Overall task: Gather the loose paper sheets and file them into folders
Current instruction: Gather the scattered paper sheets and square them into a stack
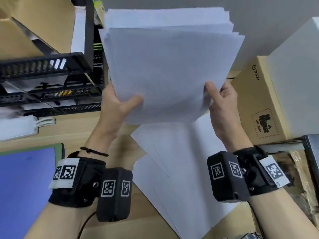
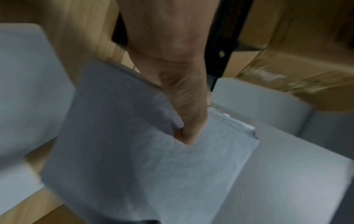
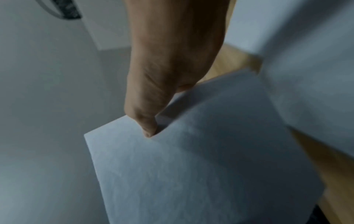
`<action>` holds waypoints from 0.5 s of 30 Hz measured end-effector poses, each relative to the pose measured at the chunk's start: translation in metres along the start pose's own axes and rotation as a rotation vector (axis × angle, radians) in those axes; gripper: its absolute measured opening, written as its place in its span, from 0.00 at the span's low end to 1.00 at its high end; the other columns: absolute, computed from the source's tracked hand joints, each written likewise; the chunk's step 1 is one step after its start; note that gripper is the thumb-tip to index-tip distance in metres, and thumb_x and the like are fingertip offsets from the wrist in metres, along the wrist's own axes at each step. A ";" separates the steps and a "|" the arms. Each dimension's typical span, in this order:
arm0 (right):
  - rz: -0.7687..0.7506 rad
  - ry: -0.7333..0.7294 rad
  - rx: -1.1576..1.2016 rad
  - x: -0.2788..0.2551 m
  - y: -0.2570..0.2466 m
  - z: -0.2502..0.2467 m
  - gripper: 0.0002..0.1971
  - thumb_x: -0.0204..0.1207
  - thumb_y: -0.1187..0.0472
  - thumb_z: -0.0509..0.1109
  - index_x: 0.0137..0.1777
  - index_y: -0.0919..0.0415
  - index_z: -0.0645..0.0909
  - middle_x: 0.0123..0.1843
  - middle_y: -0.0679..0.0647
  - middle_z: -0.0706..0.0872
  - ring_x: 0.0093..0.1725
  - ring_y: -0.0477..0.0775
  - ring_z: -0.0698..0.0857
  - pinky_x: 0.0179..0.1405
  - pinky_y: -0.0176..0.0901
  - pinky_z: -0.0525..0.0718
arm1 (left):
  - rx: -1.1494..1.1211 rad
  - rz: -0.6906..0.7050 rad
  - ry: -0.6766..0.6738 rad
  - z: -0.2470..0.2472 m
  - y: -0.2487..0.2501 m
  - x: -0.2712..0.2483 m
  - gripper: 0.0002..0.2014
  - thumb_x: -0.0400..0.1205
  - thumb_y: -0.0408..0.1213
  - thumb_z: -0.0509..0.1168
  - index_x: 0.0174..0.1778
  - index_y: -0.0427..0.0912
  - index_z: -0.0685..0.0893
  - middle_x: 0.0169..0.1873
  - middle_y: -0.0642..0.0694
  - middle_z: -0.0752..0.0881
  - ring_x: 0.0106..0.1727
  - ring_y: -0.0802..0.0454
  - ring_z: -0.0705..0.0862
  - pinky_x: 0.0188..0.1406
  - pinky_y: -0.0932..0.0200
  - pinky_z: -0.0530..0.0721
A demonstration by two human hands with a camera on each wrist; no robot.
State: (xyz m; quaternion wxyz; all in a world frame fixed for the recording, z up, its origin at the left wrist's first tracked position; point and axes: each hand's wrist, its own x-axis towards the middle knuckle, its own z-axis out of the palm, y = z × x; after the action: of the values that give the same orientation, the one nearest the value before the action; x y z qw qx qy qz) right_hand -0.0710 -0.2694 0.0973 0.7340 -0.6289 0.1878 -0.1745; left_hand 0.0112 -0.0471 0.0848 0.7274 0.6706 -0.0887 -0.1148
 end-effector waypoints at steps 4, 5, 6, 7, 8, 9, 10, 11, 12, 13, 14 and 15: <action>-0.012 -0.139 -0.159 -0.004 0.008 0.006 0.10 0.83 0.68 0.65 0.62 0.60 0.78 0.58 0.51 0.88 0.58 0.45 0.87 0.53 0.33 0.82 | 0.068 -0.031 0.001 -0.025 -0.007 -0.008 0.20 0.76 0.24 0.74 0.64 0.35 0.81 0.56 0.46 0.89 0.58 0.52 0.89 0.55 0.58 0.86; 0.036 -0.161 -0.215 -0.005 0.019 0.006 0.09 0.83 0.67 0.66 0.61 0.60 0.79 0.57 0.52 0.88 0.56 0.46 0.88 0.52 0.36 0.82 | 0.119 -0.070 0.003 -0.027 -0.013 -0.010 0.19 0.78 0.26 0.73 0.65 0.37 0.82 0.57 0.49 0.89 0.58 0.55 0.89 0.55 0.59 0.87; 0.078 -0.151 -0.291 -0.008 0.030 0.006 0.06 0.83 0.67 0.67 0.57 0.60 0.81 0.52 0.52 0.88 0.50 0.47 0.87 0.48 0.38 0.82 | 0.161 -0.102 0.020 -0.028 -0.021 -0.013 0.18 0.79 0.29 0.72 0.65 0.38 0.82 0.57 0.51 0.89 0.57 0.58 0.88 0.55 0.59 0.88; 0.113 -0.138 -0.351 -0.011 0.040 0.006 0.03 0.82 0.66 0.67 0.50 0.58 0.81 0.44 0.53 0.86 0.41 0.46 0.84 0.41 0.39 0.79 | 0.185 -0.126 0.052 -0.028 -0.029 -0.015 0.17 0.80 0.30 0.71 0.65 0.39 0.82 0.56 0.53 0.89 0.55 0.61 0.88 0.55 0.58 0.88; 0.138 -0.100 -0.407 -0.013 0.048 0.008 0.06 0.82 0.65 0.67 0.43 0.57 0.79 0.36 0.53 0.79 0.33 0.44 0.77 0.34 0.37 0.74 | 0.190 -0.138 0.089 -0.027 -0.033 -0.018 0.16 0.81 0.30 0.70 0.65 0.40 0.82 0.54 0.55 0.89 0.53 0.63 0.88 0.55 0.59 0.88; 0.145 -0.070 -0.433 -0.015 0.054 0.009 0.09 0.82 0.63 0.67 0.39 0.57 0.76 0.33 0.52 0.73 0.30 0.43 0.71 0.30 0.36 0.68 | 0.183 -0.135 0.120 -0.026 -0.035 -0.019 0.14 0.81 0.30 0.70 0.63 0.40 0.83 0.53 0.56 0.89 0.51 0.65 0.88 0.53 0.61 0.87; 0.131 -0.049 -0.425 -0.017 0.054 0.012 0.10 0.81 0.61 0.68 0.39 0.59 0.75 0.33 0.53 0.70 0.30 0.43 0.68 0.30 0.36 0.66 | 0.172 -0.123 0.143 -0.024 -0.035 -0.020 0.13 0.82 0.29 0.69 0.62 0.41 0.83 0.51 0.57 0.89 0.50 0.66 0.88 0.51 0.64 0.86; 0.102 -0.037 -0.405 -0.017 0.053 0.012 0.10 0.80 0.58 0.68 0.41 0.63 0.75 0.34 0.54 0.70 0.31 0.44 0.68 0.31 0.36 0.67 | 0.156 -0.111 0.159 -0.023 -0.033 -0.021 0.12 0.81 0.29 0.70 0.60 0.42 0.83 0.50 0.57 0.89 0.49 0.66 0.88 0.49 0.66 0.86; 0.077 -0.039 -0.388 -0.017 0.050 0.013 0.10 0.80 0.58 0.68 0.45 0.67 0.77 0.35 0.54 0.71 0.32 0.44 0.69 0.32 0.36 0.68 | 0.141 -0.100 0.174 -0.023 -0.030 -0.021 0.12 0.81 0.28 0.70 0.58 0.42 0.83 0.48 0.58 0.89 0.47 0.67 0.88 0.46 0.68 0.85; 0.056 -0.045 -0.368 -0.015 0.048 0.013 0.10 0.81 0.59 0.67 0.48 0.68 0.78 0.35 0.54 0.72 0.32 0.44 0.70 0.32 0.34 0.69 | 0.127 -0.091 0.180 -0.024 -0.028 -0.020 0.11 0.80 0.27 0.71 0.56 0.42 0.84 0.46 0.58 0.89 0.46 0.67 0.88 0.44 0.69 0.84; 0.053 -0.049 -0.359 -0.014 0.046 0.014 0.09 0.81 0.60 0.67 0.51 0.68 0.79 0.35 0.55 0.74 0.33 0.43 0.72 0.33 0.32 0.71 | 0.117 -0.087 0.176 -0.025 -0.027 -0.020 0.11 0.79 0.26 0.71 0.55 0.43 0.84 0.44 0.59 0.89 0.45 0.66 0.89 0.43 0.70 0.84; 0.058 -0.072 -0.345 -0.014 0.046 0.014 0.09 0.80 0.61 0.67 0.54 0.66 0.80 0.36 0.59 0.78 0.36 0.44 0.76 0.37 0.33 0.75 | 0.108 -0.094 0.166 -0.027 -0.027 -0.020 0.12 0.79 0.25 0.71 0.55 0.42 0.84 0.44 0.59 0.90 0.46 0.65 0.89 0.43 0.70 0.83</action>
State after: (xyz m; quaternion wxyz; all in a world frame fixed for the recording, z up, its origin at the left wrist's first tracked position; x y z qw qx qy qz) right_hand -0.0752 -0.2436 0.0544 0.6260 -0.7458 0.2067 -0.0959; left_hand -0.0013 -0.0176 0.0560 0.6889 0.7195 -0.0025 -0.0877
